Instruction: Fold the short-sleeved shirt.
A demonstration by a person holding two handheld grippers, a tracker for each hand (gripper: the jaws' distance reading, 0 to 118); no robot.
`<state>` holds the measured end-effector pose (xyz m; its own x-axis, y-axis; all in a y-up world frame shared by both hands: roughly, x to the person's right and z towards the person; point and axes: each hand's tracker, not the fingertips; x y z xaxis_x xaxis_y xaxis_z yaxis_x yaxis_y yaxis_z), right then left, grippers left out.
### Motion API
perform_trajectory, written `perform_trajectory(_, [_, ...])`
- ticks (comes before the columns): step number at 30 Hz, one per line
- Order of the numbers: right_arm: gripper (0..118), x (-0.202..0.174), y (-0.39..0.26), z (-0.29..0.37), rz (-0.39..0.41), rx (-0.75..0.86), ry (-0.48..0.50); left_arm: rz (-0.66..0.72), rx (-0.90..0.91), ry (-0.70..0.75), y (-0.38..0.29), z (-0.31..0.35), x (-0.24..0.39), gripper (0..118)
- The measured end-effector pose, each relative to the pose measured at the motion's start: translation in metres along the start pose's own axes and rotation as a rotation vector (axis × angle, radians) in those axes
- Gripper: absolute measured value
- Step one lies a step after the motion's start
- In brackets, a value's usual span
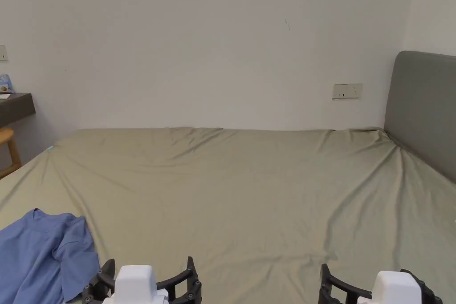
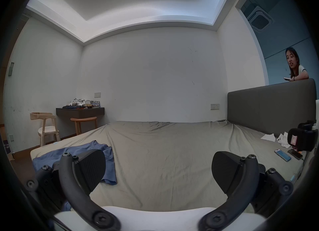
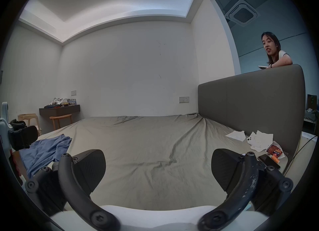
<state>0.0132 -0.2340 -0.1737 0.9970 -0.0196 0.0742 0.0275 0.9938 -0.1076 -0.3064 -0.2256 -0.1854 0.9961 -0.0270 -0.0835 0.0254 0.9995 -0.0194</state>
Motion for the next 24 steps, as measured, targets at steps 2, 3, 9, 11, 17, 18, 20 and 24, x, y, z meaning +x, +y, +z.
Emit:
perform_trajectory(2, [118, 0.001, 0.001, -0.001, -0.006, -0.002, -0.002, 0.003, -0.004, -0.003, 0.001, -0.001, -0.001, 118])
perform_trajectory(3, [118, 0.002, 0.001, -0.002, -0.011, -0.004, -0.004, 0.008, -0.008, -0.005, 0.002, -0.002, -0.002, 118])
perform_trajectory(9, [118, 0.011, 0.007, -0.01, -0.068, -0.036, 0.005, -0.007, -0.041, -0.005, 0.011, -0.009, -0.01, 118])
perform_trajectory(11, [118, 0.013, 0.014, -0.012, -0.058, -0.048, 0.028, -0.107, -0.008, -0.002, 0.019, -0.006, -0.007, 118])
perform_trajectory(17, [118, -0.019, 0.044, 0.0, 0.546, 0.142, 0.067, -0.693, 0.139, -0.038, 0.048, 0.003, 0.025, 118])
perform_trajectory(18, [118, -0.029, 0.046, 0.002, 0.72, 0.165, 0.081, -0.883, 0.184, -0.044, 0.045, 0.004, 0.032, 118])
perform_trajectory(20, [118, -0.05, 0.036, 0.007, 1.145, 0.219, 0.089, -1.349, 0.247, -0.05, 0.024, 0.002, 0.043, 118])
perform_trajectory(24, [118, -0.072, -0.024, 0.01, 2.079, 0.362, 0.047, -1.996, 0.247, -0.039, -0.024, -0.004, 0.042, 118])
